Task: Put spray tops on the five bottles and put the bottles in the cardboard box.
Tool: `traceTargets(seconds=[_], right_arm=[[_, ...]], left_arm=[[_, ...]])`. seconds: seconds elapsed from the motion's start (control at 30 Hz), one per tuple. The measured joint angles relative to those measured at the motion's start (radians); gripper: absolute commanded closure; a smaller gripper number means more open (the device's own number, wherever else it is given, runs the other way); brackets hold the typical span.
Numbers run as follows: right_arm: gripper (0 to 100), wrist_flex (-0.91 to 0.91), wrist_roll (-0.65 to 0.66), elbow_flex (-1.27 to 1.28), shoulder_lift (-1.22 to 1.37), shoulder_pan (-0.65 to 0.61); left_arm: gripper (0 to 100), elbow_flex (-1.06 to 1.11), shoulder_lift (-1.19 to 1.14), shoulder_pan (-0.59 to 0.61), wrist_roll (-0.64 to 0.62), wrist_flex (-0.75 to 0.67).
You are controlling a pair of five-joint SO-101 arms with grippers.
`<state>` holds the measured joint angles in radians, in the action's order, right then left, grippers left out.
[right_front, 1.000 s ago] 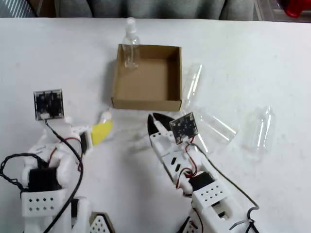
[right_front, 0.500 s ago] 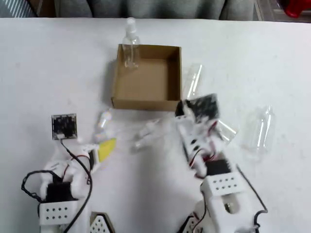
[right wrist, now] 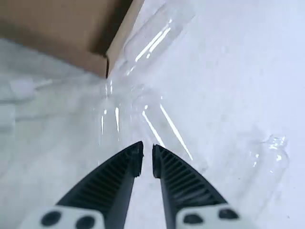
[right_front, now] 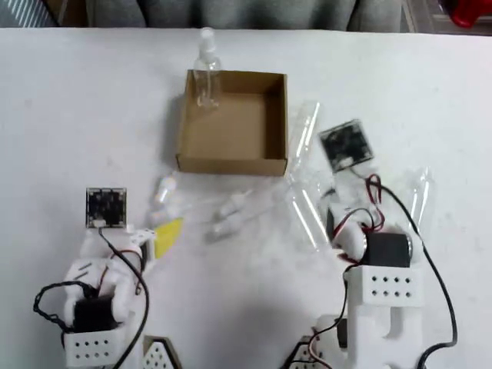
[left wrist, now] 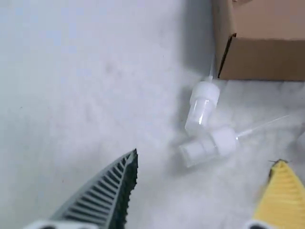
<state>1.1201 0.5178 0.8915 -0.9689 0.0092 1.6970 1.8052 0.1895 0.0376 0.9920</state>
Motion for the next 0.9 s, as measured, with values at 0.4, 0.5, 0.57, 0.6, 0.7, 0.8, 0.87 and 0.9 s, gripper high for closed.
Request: traceTargets(seconds=[0.4,0.5,0.57,0.6,0.7,0.8,0.87,0.9], right_arm=[[86.4,0.107,0.035,-0.084,0.170,-0.123],[86.4,0.103,0.020,-0.180,0.338,-0.158],[84.9,0.103,0.014,-0.253,0.463,-0.166],[82.8,0.103,0.014,-0.288,0.525,-0.167],[75.6,0.103,0.012,-0.364,0.686,-0.167],[74.8,0.103,0.012,-0.397,0.793,-0.167],[76.2,0.103,0.012,-0.410,0.842,-0.167],[76.9,0.103,0.012,-0.411,0.862,-0.167]], left_arm=[[64,0.000,0.000,0.000,0.000,0.038],[72,0.000,0.000,0.000,0.000,0.038],[76,0.000,0.000,0.000,0.000,0.038],[76,0.000,0.000,0.000,0.000,0.038],[74,0.000,0.000,0.000,0.000,0.038],[72,0.000,0.000,0.000,0.000,0.038],[71,0.000,0.000,0.000,0.000,0.038],[71,0.000,0.000,0.000,0.000,0.038]])
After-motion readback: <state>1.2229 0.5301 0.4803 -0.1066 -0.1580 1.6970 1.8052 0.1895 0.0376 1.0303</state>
